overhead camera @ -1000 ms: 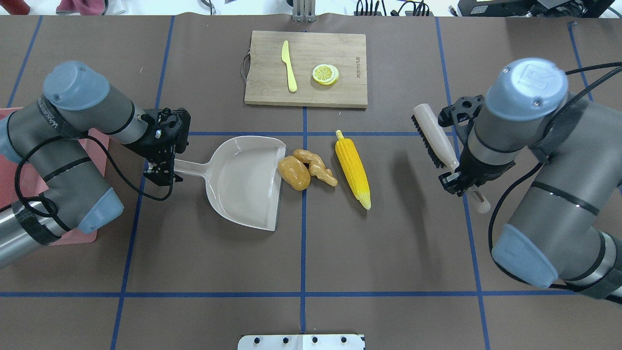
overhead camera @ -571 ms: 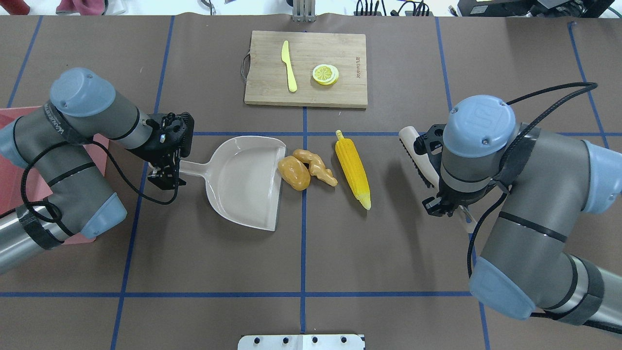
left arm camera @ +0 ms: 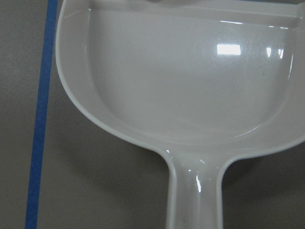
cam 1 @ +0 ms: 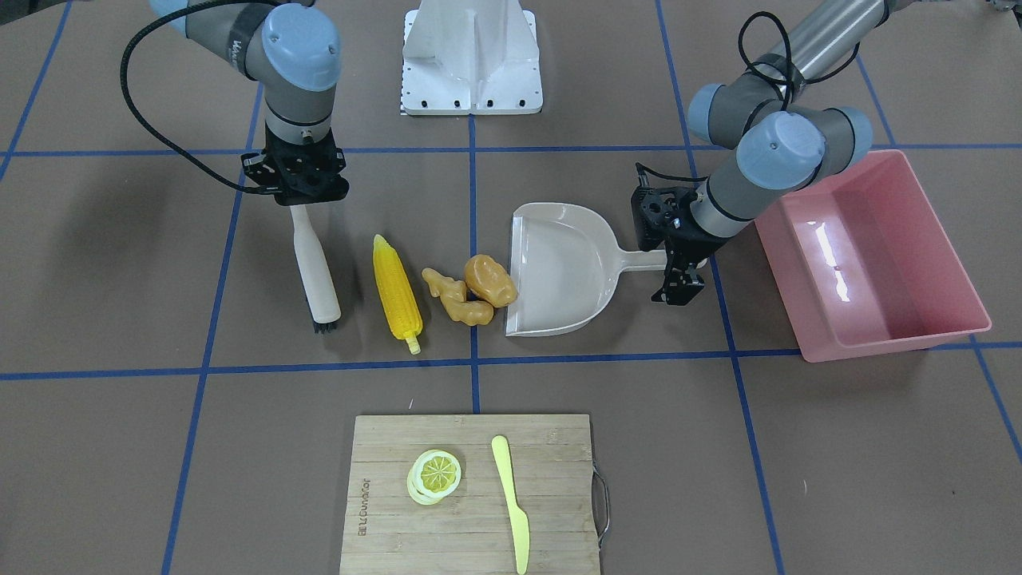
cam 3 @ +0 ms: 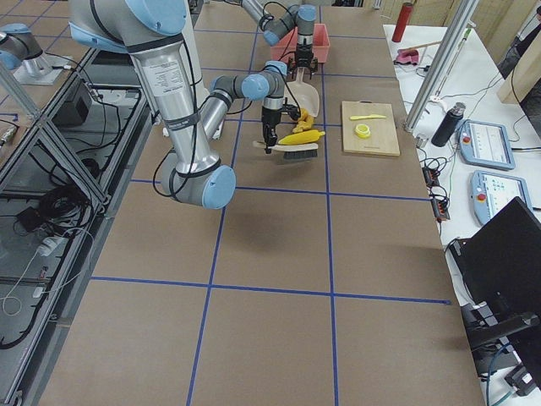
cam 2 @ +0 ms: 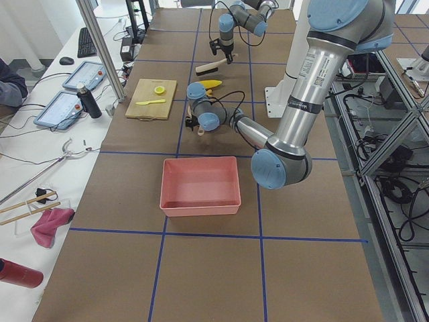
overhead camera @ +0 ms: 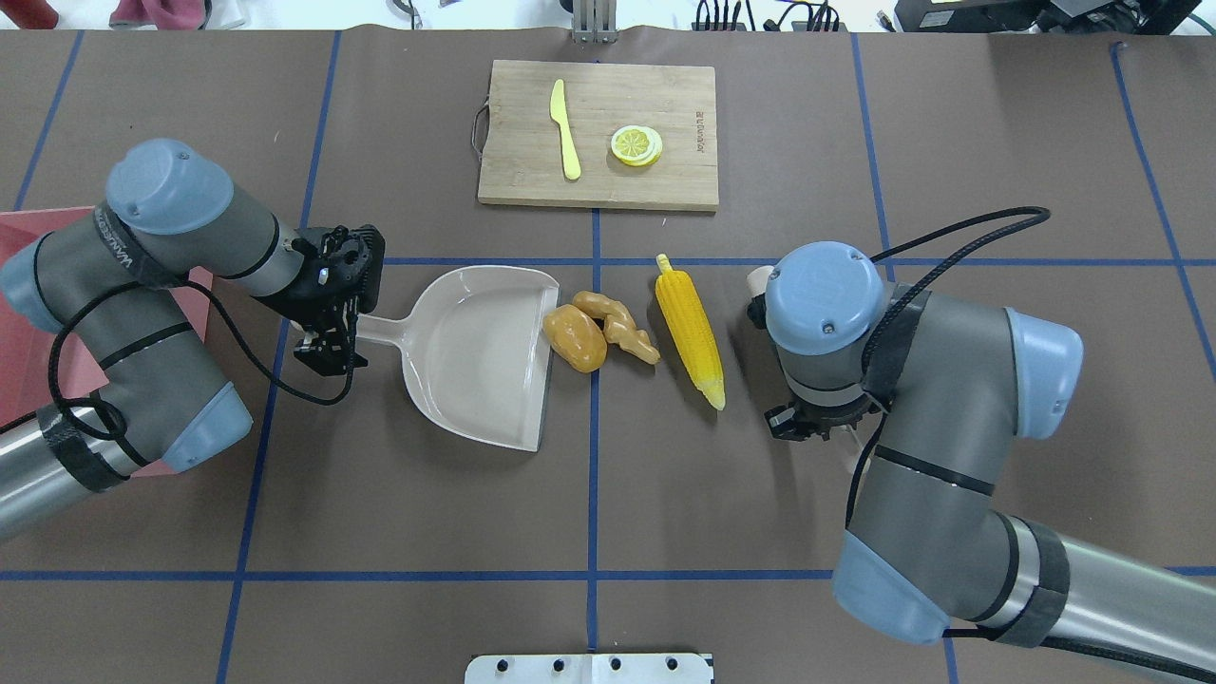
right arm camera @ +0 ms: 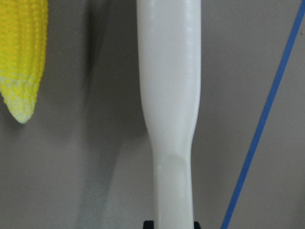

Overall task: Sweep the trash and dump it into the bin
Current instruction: 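Move the brush with the right gripper toward the corn and ginger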

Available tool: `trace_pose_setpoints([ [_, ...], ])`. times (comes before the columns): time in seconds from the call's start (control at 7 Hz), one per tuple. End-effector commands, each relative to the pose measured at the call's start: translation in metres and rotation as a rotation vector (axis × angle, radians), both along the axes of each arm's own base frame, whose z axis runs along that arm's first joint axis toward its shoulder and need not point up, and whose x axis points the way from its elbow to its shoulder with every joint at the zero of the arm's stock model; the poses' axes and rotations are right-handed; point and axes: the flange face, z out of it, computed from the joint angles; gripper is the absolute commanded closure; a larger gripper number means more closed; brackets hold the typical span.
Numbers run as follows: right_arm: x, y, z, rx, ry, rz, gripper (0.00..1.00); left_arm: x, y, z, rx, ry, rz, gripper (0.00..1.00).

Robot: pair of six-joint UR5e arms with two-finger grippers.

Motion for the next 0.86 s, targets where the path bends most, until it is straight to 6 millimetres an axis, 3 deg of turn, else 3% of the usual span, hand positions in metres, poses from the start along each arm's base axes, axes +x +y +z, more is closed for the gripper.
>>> trace_pose_setpoints([
  [0.0,-0.043,0.006,-0.003,0.009,-0.031,0.04,1.0,0.001,0.001,0.003,-0.002,-0.003,0.001,0.03],
  [0.43,-0.069,0.032,-0.023,-0.023,-0.12,0.086,1.0,0.0,0.0,0.0,0.008,-0.004,-0.008,0.03],
  [0.71,-0.097,0.034,-0.044,-0.028,-0.195,0.115,1.0,0.001,0.0,-0.001,0.01,-0.007,-0.013,0.03],
])
